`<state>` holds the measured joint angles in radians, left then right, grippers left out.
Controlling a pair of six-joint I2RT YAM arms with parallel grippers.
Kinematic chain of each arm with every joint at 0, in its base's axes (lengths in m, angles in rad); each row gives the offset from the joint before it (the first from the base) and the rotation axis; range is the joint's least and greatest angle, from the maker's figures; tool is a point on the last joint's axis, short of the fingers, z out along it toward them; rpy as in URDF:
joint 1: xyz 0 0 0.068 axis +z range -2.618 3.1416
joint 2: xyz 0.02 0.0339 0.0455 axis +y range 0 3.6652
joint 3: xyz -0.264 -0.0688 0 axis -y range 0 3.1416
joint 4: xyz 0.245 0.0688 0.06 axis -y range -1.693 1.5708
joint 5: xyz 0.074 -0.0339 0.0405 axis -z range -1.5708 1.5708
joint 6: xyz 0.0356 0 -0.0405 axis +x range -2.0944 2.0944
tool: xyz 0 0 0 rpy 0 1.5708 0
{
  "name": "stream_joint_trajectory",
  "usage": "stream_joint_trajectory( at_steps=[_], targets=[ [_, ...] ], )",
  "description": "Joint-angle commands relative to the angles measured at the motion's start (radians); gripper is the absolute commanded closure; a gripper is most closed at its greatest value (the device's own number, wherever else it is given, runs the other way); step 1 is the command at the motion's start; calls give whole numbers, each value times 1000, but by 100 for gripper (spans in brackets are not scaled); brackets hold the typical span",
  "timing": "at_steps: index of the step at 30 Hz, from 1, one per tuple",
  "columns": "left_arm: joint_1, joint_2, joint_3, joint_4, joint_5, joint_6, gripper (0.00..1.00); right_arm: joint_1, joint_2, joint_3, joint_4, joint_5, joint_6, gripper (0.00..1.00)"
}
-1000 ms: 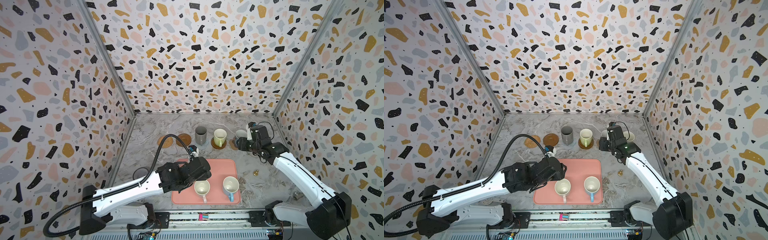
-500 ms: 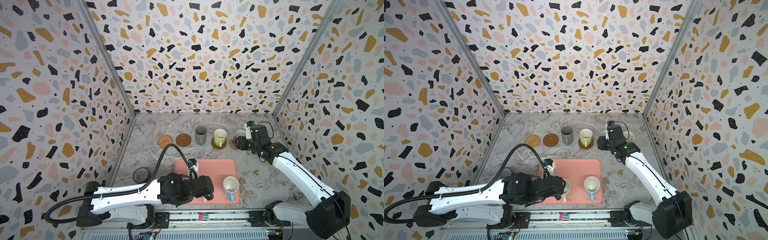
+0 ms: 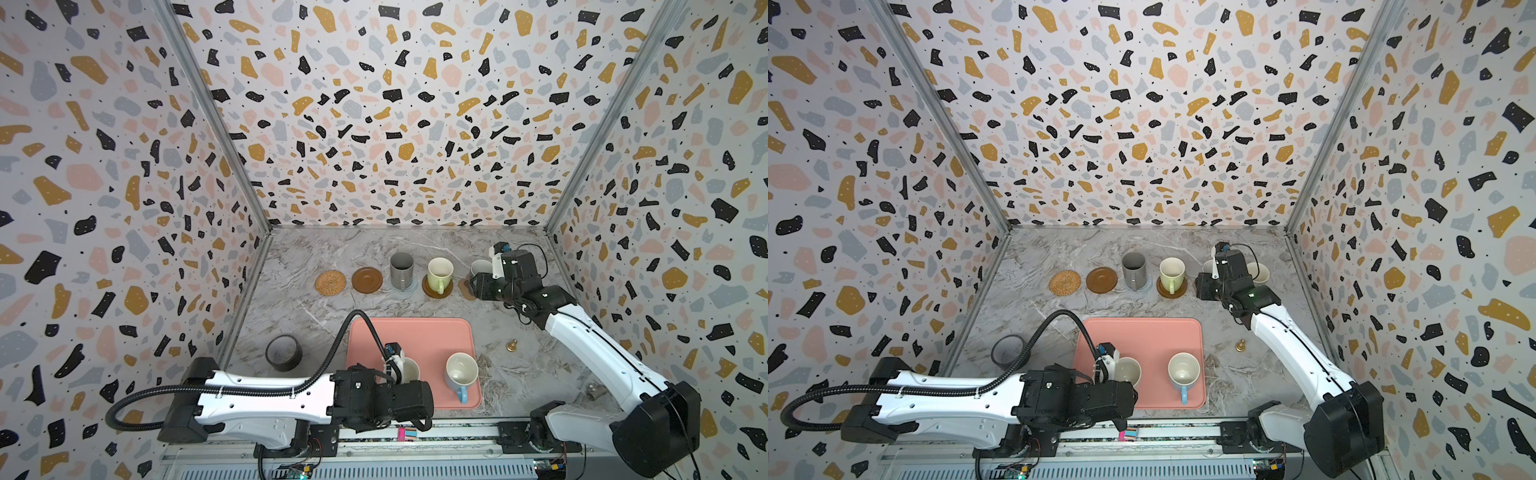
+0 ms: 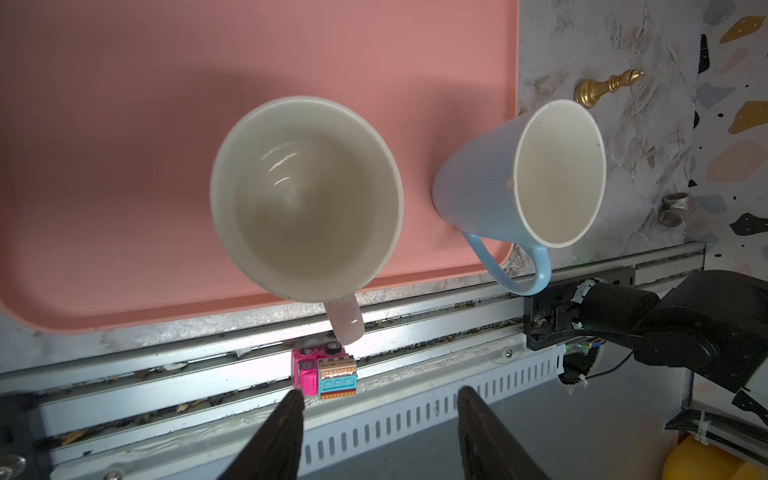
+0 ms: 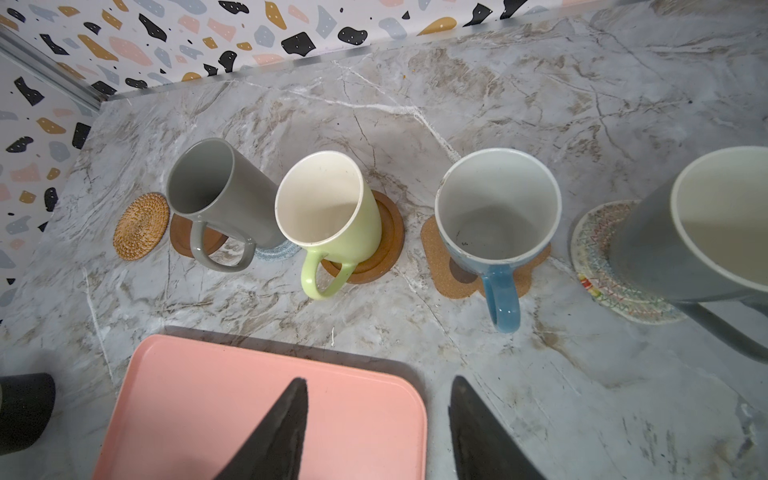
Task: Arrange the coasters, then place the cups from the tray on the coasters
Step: 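Move left gripper back over the cream mug on the tray, then lower left gripper onto the cream mug's rim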
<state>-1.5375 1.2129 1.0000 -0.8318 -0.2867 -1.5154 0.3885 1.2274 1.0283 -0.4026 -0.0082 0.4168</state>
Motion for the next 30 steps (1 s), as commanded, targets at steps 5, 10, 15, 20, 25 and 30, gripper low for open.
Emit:
stream_joint_trajectory(
  at_steps=[5,10,15,20,25,30],
  targets=[
    [-4,45,-37,70,29,-22,39,-17,-25,-12,13,-7,-17,44],
    [-5,61,-63,66,28,-51,40,-32,-29,-15,7,-13,-25,44],
    [-4,80,-70,61,14,-64,40,-48,-39,-34,13,-20,-21,44],
    [21,101,-83,77,17,-64,41,-58,-38,-44,13,-30,-22,44],
    [53,135,-67,71,23,-23,41,-66,-34,-49,12,-35,-24,43],
    [78,177,-43,53,28,19,42,-77,-32,-54,11,-39,-25,44]
  ],
)
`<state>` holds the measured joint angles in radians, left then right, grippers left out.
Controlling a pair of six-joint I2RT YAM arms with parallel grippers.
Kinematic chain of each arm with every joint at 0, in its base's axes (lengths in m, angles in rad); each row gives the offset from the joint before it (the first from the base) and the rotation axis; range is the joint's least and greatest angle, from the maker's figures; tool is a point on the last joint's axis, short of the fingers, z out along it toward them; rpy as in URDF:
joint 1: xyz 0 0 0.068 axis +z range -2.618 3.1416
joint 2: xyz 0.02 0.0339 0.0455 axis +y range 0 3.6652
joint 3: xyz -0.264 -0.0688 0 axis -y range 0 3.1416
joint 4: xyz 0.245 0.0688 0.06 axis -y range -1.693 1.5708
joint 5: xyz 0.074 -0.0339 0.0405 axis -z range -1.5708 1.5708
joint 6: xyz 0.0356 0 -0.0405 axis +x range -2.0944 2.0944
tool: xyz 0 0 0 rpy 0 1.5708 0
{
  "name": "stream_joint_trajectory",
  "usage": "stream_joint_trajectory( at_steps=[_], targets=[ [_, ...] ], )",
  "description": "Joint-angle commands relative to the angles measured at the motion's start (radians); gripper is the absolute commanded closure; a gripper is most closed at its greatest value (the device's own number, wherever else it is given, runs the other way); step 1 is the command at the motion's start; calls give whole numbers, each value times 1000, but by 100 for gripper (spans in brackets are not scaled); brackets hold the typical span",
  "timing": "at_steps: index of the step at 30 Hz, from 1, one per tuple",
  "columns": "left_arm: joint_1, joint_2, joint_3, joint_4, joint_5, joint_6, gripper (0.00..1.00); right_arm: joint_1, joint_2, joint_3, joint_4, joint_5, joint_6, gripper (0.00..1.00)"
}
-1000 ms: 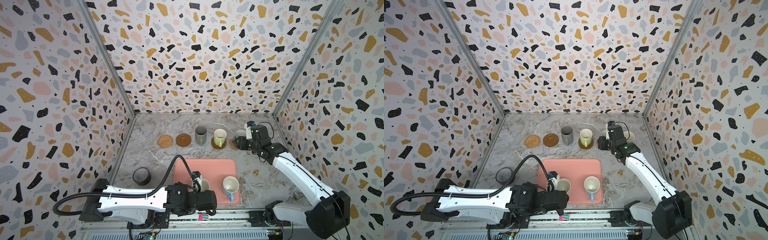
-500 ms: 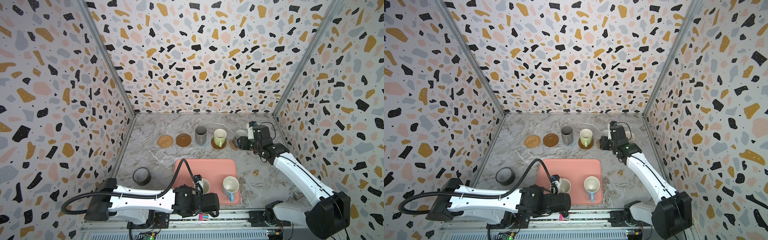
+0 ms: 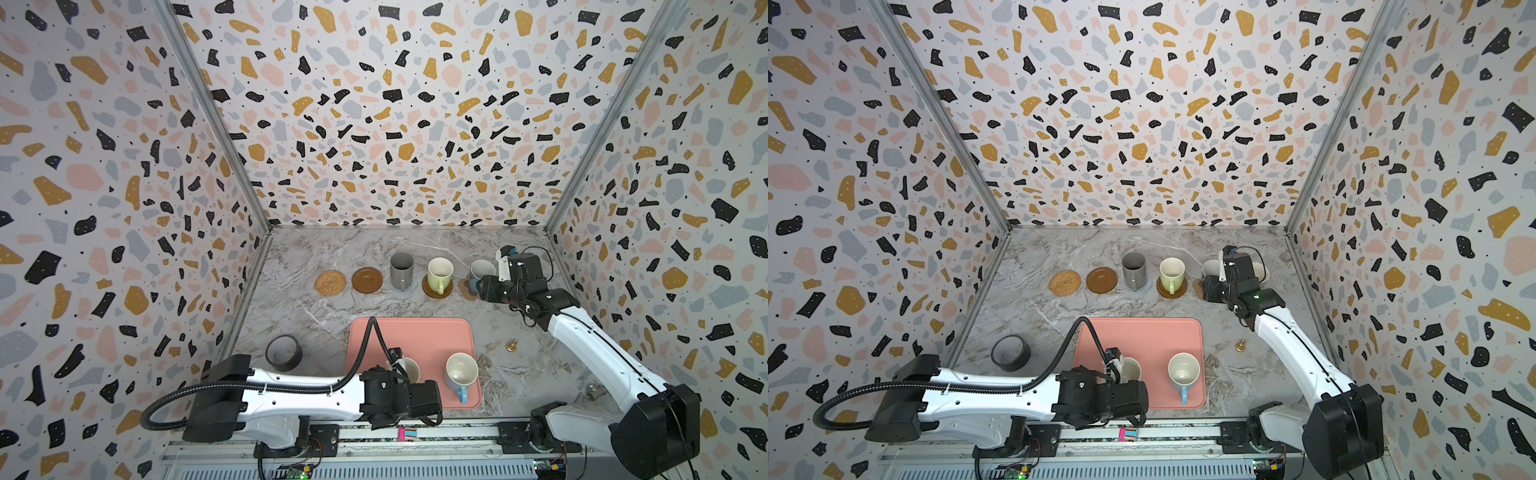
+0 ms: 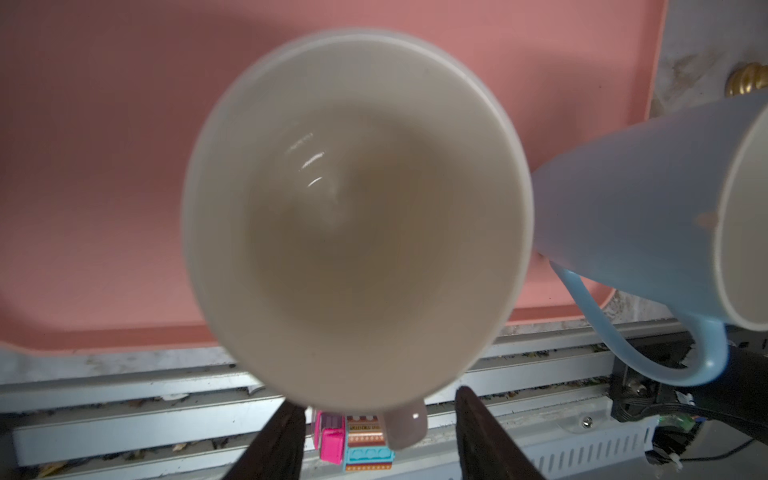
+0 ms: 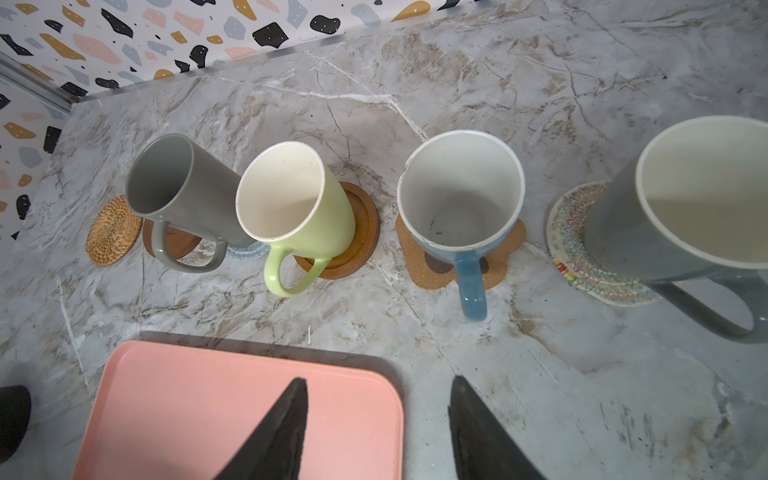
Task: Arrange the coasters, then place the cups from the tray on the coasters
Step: 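Lower left gripper onto the cream mug's rim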
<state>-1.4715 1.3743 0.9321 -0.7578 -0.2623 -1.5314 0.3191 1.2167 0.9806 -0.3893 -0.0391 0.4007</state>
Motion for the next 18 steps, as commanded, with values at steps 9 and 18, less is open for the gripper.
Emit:
stream_joint_trajectory(
  at_steps=[9,18],
  targets=[
    [31,48,39,-51,-1,60,46,-23,-20,-13,-6,-14,-13,43],
    [40,60,54,-116,-20,94,53,-29,-17,-16,-1,-26,-9,44]
  ],
)
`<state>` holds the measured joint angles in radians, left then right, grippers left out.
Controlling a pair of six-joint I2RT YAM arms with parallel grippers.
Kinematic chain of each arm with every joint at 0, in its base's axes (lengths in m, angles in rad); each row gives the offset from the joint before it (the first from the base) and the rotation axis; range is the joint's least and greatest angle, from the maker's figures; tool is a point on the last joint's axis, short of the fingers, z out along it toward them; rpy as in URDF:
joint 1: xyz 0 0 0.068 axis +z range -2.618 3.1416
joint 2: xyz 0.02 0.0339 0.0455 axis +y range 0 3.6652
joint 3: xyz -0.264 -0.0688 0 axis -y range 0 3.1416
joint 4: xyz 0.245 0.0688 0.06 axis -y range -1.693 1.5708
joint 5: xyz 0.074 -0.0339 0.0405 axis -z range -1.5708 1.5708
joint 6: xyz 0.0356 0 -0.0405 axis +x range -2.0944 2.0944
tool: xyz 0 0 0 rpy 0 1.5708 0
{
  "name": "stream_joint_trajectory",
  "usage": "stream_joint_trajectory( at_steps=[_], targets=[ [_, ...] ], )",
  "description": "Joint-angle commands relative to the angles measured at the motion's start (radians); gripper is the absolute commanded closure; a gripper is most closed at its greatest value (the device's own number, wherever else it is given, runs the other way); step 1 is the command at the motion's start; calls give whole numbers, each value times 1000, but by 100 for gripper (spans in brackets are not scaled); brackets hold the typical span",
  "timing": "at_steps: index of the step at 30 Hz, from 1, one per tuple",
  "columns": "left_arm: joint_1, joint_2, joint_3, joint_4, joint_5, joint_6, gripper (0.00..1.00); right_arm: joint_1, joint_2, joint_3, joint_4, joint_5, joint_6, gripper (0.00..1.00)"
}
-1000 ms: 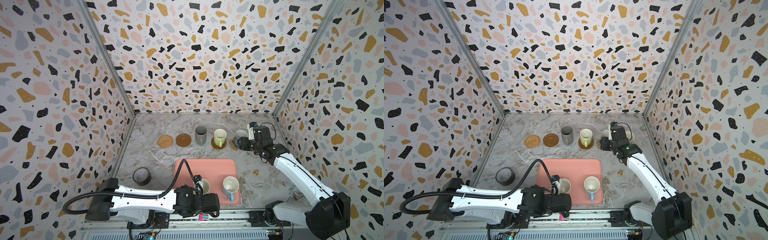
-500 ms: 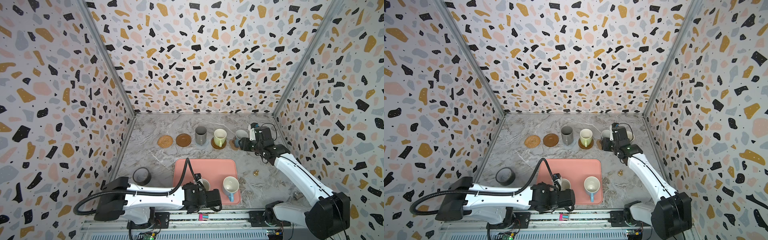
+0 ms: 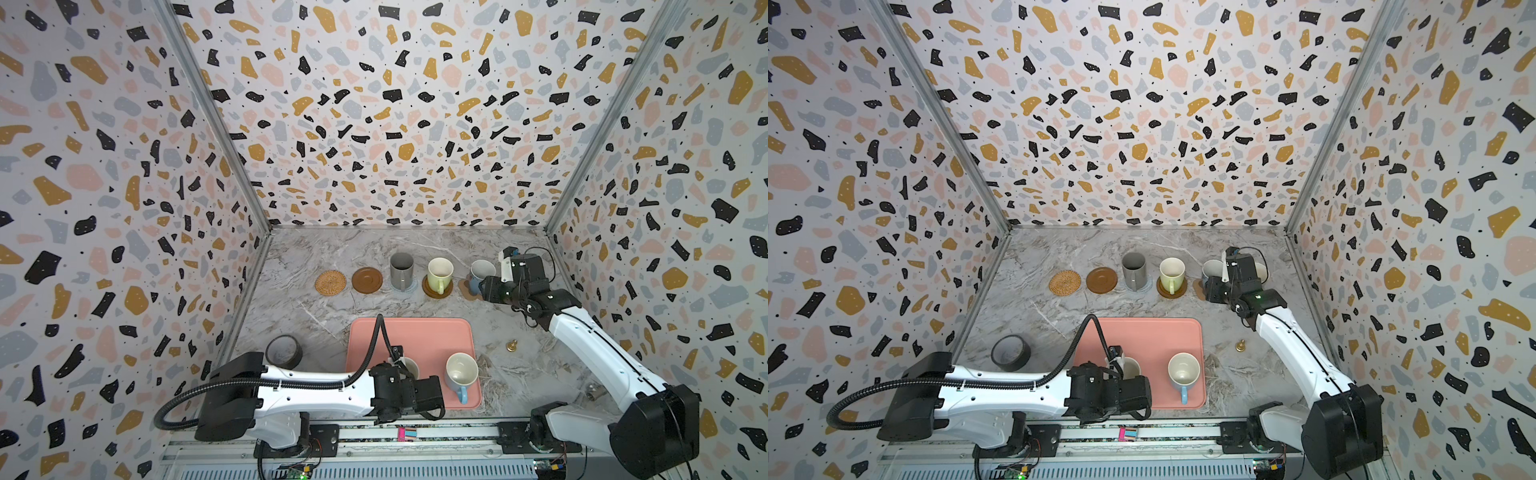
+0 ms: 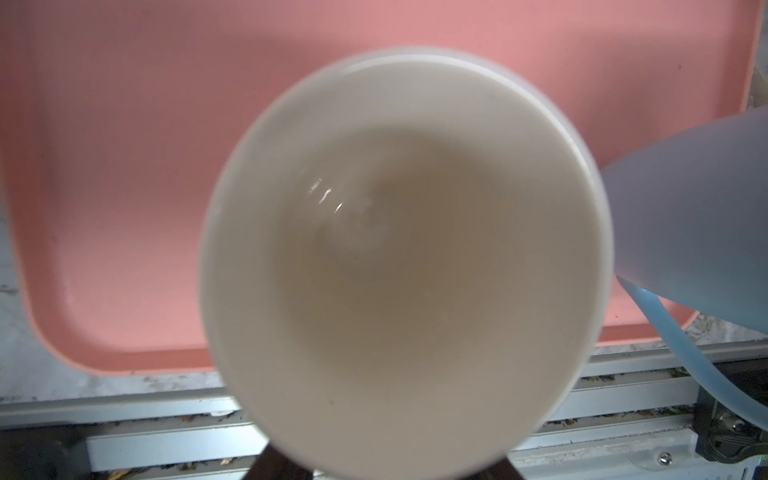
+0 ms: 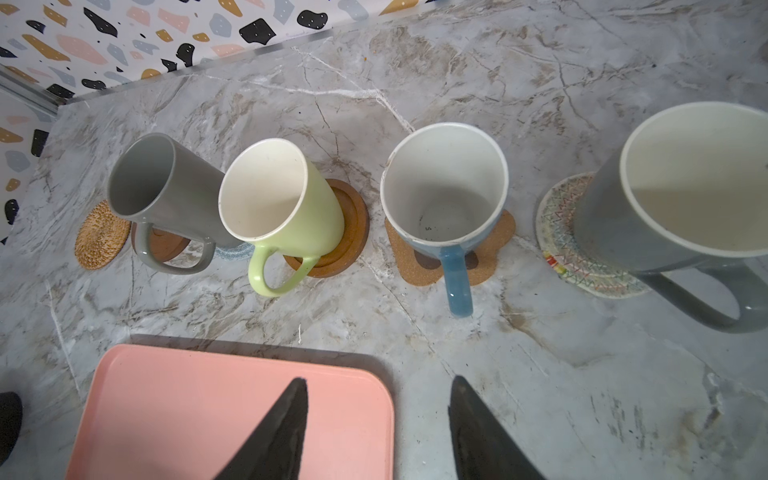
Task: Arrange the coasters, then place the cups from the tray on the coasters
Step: 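Lower left gripper onto the cream mug's rim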
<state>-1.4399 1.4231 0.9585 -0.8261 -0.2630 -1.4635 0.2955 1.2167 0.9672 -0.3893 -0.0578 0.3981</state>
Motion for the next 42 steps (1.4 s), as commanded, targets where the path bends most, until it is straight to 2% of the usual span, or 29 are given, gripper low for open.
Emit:
stream_joint_trajectory(
  at_steps=[1,12,28,42],
  targets=[
    [10,16,28,-45,-17,32,54,-5,-16,-5,-1,-7,-5,44],
    [25,52,48,-31,-26,85,56,-6,-17,-2,-11,-8,-4,43],
    [39,32,13,-31,-47,97,71,-6,-28,-4,-25,1,1,43],
    [49,34,-4,-32,-79,114,78,-6,-34,1,-38,9,5,43]
  ],
)
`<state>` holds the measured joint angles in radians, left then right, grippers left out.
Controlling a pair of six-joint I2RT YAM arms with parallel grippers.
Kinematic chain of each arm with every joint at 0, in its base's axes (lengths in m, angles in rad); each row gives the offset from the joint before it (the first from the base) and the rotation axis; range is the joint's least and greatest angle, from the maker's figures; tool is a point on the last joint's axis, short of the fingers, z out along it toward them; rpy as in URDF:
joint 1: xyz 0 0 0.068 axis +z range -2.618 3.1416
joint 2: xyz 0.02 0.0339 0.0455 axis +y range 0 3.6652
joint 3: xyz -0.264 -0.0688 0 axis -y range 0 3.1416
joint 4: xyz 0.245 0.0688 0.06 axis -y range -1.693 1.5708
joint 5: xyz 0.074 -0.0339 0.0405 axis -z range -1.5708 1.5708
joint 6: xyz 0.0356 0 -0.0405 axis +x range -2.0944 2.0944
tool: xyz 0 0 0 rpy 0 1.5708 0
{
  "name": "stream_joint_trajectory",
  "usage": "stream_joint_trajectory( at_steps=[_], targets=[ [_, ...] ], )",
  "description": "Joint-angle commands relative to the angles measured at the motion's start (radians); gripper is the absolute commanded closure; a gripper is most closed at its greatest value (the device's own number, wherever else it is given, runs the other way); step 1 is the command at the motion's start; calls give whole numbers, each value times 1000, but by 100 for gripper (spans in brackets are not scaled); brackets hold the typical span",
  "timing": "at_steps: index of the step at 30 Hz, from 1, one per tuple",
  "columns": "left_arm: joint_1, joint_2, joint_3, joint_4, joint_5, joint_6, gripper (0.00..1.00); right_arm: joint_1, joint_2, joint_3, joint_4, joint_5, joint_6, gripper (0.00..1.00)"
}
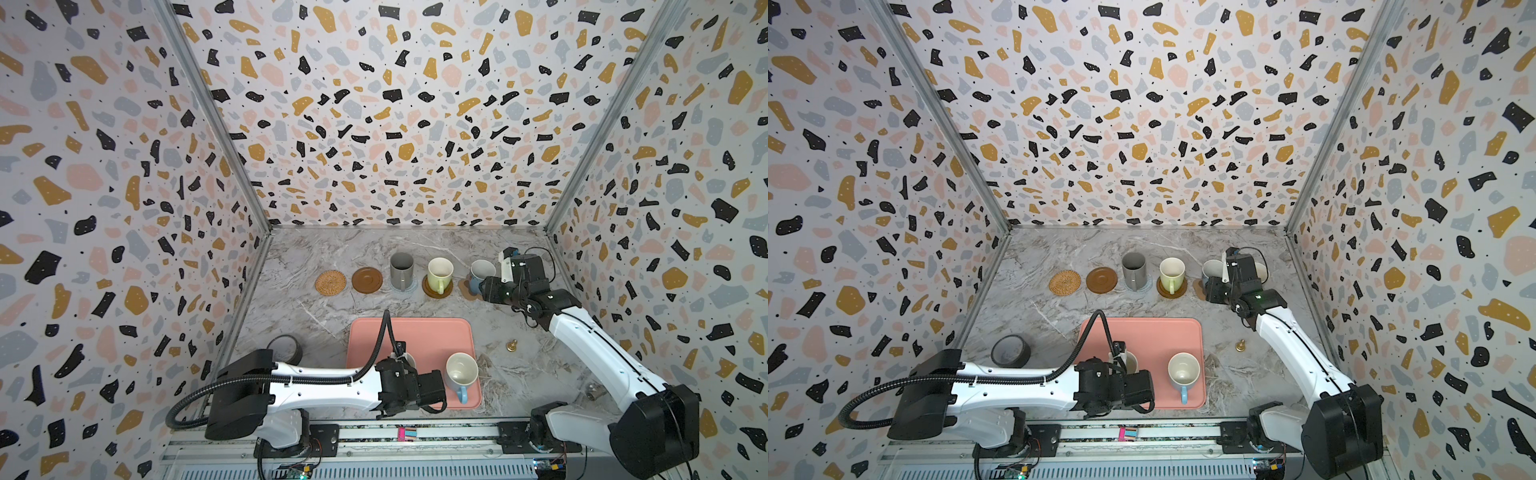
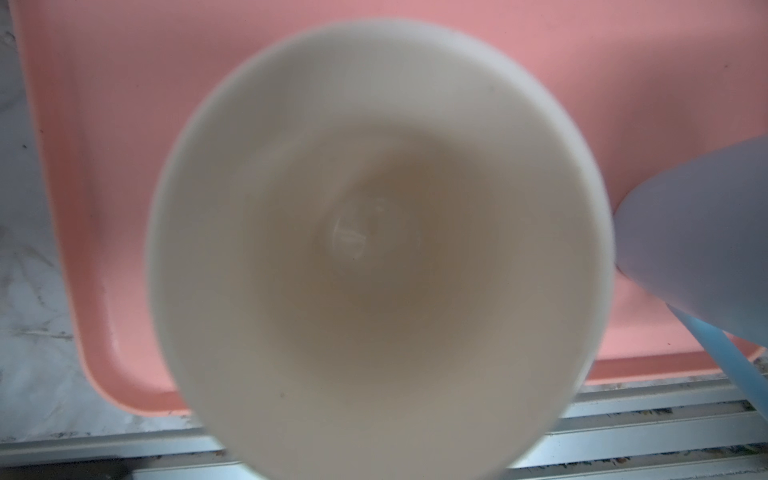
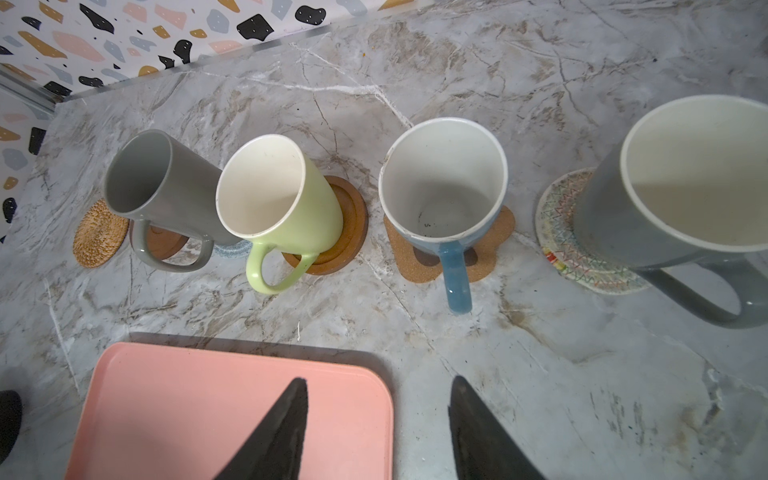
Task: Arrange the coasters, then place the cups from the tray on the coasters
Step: 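Lower left gripper onto the cream mug's rim, then lift the cream mug with left gripper and carry it toward the coasters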
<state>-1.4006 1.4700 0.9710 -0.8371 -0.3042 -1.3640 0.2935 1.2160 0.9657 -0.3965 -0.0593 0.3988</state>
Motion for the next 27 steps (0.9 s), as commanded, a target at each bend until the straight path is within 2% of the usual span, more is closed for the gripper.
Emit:
stream_joint_trajectory(
  at_steps=[1,6,27],
  targets=[
    [11,-11,-18,-18,-37,17,79,-4,-33,3,-32,13,4,44],
    [11,-11,-19,-15,-44,22,85,-3,-39,7,-40,15,7,43],
    [12,-70,13,-51,-148,-7,88,-4,-52,7,-59,27,16,43]
  ],
)
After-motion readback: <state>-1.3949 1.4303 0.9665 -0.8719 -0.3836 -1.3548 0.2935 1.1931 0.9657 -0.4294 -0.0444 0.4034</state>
